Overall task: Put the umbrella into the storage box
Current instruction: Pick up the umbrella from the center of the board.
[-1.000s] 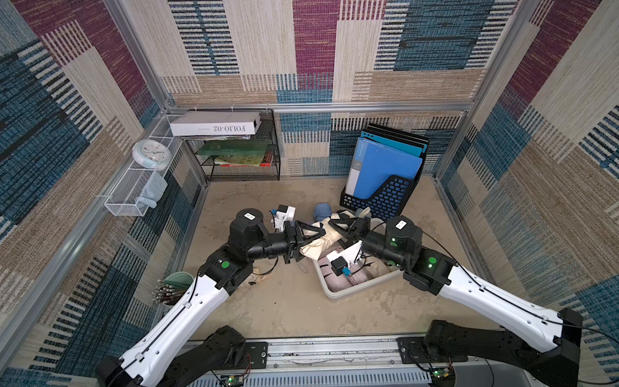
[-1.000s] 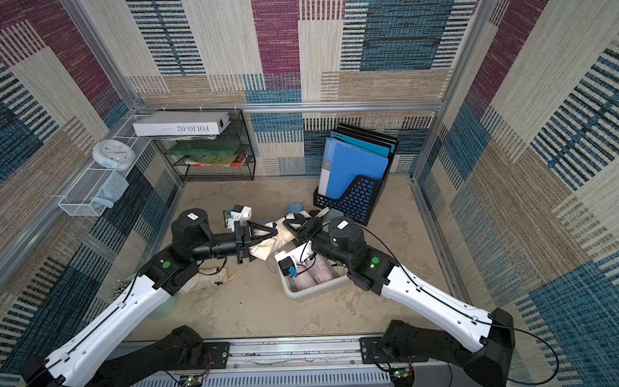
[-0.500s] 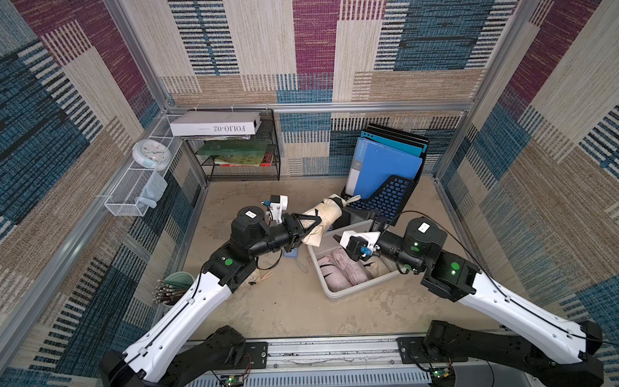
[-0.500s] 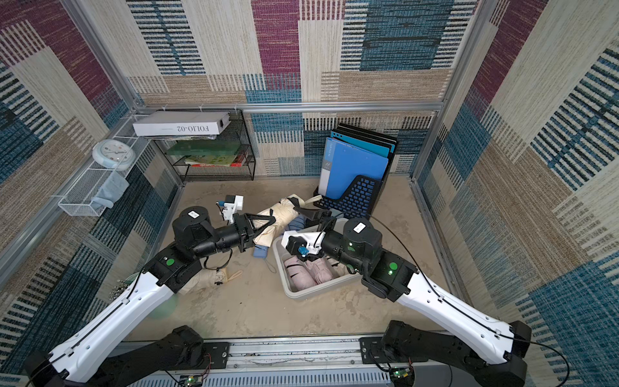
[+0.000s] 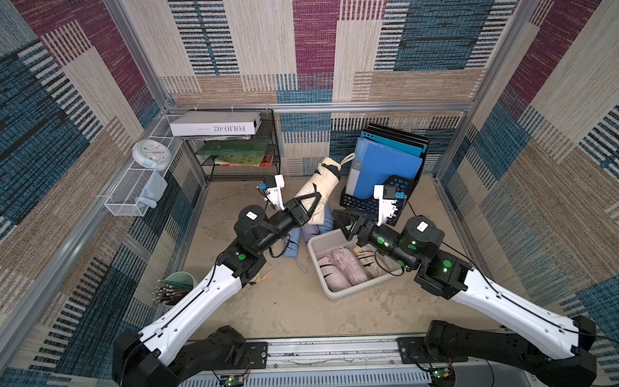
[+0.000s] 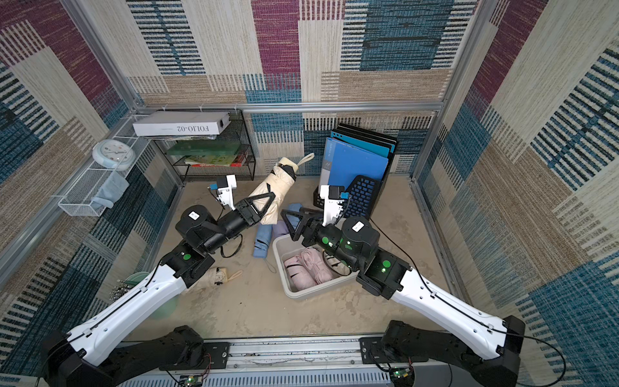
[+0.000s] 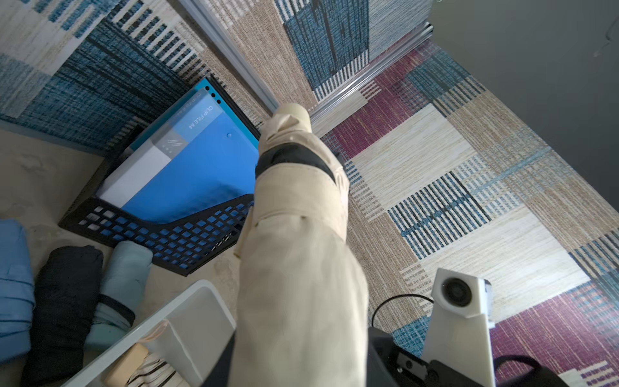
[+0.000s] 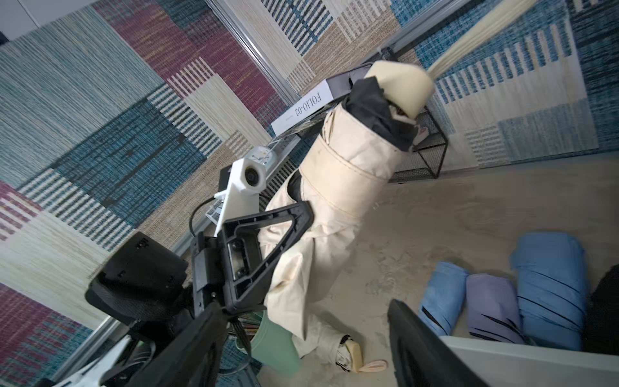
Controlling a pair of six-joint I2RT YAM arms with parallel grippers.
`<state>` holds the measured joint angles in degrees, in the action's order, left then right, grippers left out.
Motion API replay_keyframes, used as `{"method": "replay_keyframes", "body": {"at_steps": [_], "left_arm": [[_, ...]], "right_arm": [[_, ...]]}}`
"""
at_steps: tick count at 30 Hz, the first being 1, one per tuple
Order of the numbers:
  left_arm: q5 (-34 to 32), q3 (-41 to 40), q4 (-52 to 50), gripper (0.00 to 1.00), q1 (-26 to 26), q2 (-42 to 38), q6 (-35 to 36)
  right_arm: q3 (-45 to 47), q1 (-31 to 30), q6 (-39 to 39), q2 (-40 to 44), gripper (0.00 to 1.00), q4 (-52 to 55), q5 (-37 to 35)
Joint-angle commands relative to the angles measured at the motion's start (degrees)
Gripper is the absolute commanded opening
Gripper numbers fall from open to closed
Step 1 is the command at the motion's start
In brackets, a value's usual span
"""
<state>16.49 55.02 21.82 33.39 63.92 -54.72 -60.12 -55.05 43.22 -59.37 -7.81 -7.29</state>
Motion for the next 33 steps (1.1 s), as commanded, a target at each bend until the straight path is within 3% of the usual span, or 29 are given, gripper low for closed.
{"method": "replay_keyframes", "body": {"at_steps": [1,11,20,27,33], "left_arm": [[2.1,0.8,11.3,0.12,1.2,0.2,2.5],[2.7,0.3,15.5,0.12,5.2,-0.7,2.2],[0.4,-0.2,15.4,0.12,7.3,-2.5,0.6],[-3.0,-2.7,16.8,0.12,8.9,-4.3,0.1],[-2.2,-1.8,17.0,0.12,9.4,-3.0,0.3]], "right_arm": [[-0.6,0.4,5.2,-1.6,0.82,-12.0,1.7],[-1.1,1.6,8.2,-6.2,0.82,-23.2,-1.1],[-0.1,2.9,10.5,-6.3,0.78,-25.2,-3.4],[-0.9,3.7,12.8,-8.2,0.6,-27.9,-0.4],[0.3,4.0,12.6,-8.3,0.56,-31.0,-0.1]]}}
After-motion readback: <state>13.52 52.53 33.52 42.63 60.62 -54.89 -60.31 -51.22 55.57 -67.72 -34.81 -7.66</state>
